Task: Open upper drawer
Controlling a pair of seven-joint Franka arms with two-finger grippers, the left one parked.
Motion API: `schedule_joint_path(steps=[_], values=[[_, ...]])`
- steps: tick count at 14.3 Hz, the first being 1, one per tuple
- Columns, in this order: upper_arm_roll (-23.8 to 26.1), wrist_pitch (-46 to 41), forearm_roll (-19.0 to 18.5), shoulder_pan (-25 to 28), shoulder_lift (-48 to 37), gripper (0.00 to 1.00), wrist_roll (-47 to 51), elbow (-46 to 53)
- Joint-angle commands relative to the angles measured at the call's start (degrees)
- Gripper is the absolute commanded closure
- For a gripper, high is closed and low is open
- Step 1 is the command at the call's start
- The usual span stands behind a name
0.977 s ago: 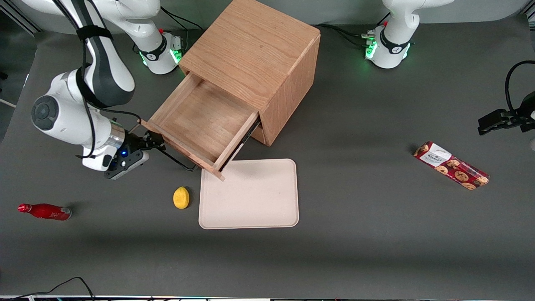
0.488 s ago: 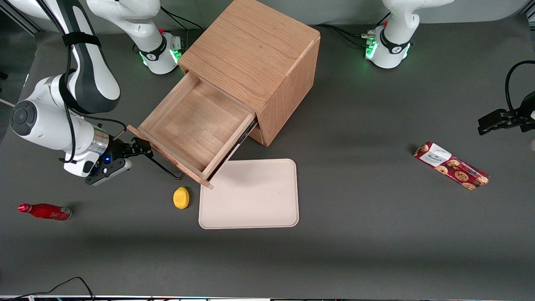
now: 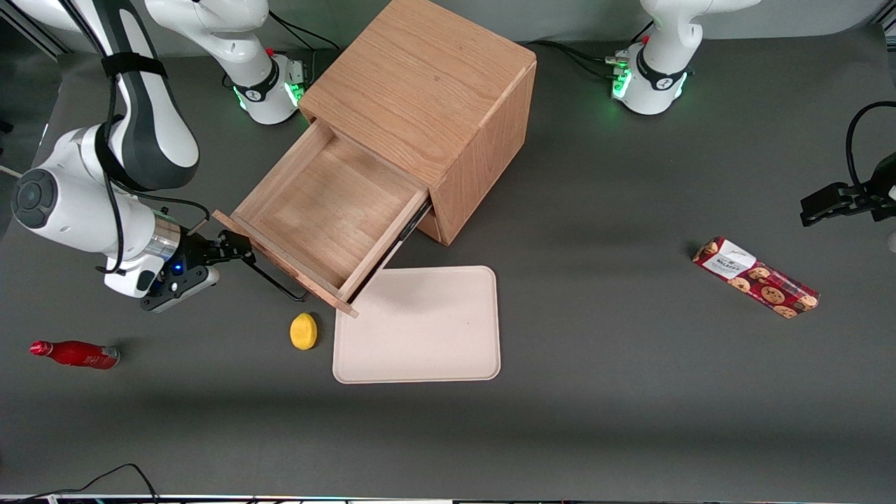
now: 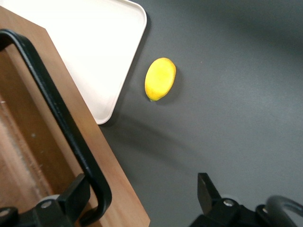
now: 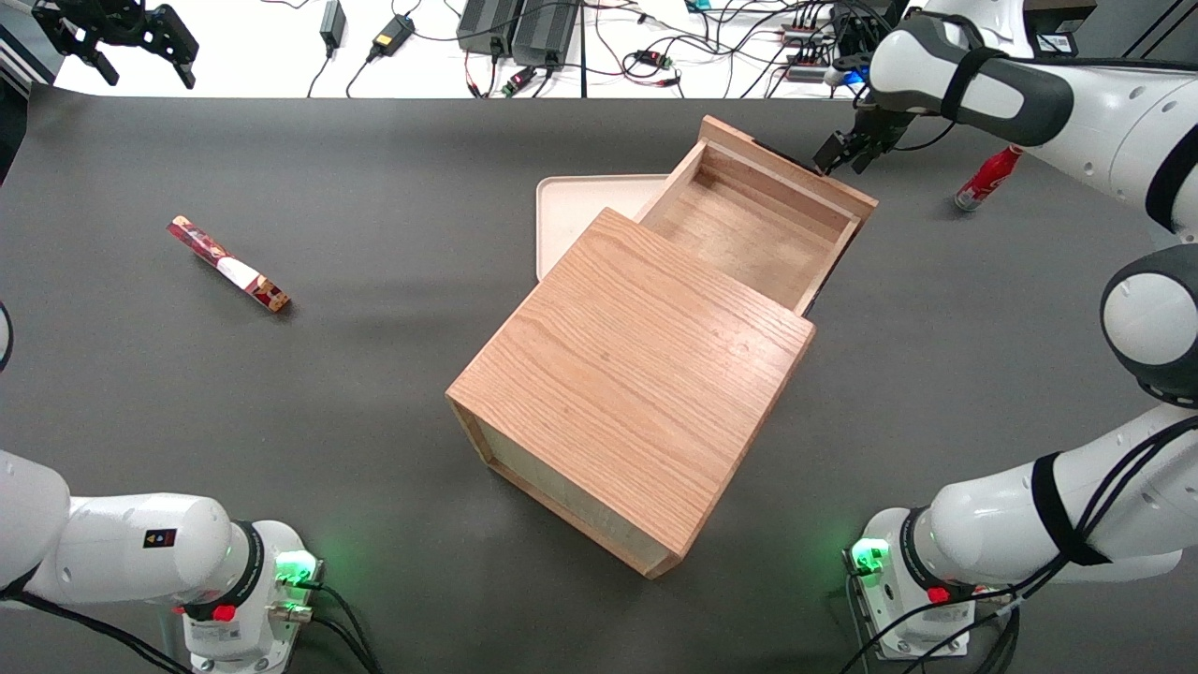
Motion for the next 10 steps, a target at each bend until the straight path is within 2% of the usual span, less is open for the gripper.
schedule_joint_path(steps=[1, 5, 7, 10], values=[[-1.25, -3.52, -2.57, -0.02, -2.22, 0.0, 0.05, 4.2], [-3.0, -7.56, -6.97, 0.07, -4.51, 0.0, 0.23, 8.85], [-5.98, -8.19, -6.19, 0.42, -7.05, 0.0, 1.18, 10.53], [-8.71, -8.54, -6.62, 0.86, -10.22, 0.0, 10.83, 11.24]])
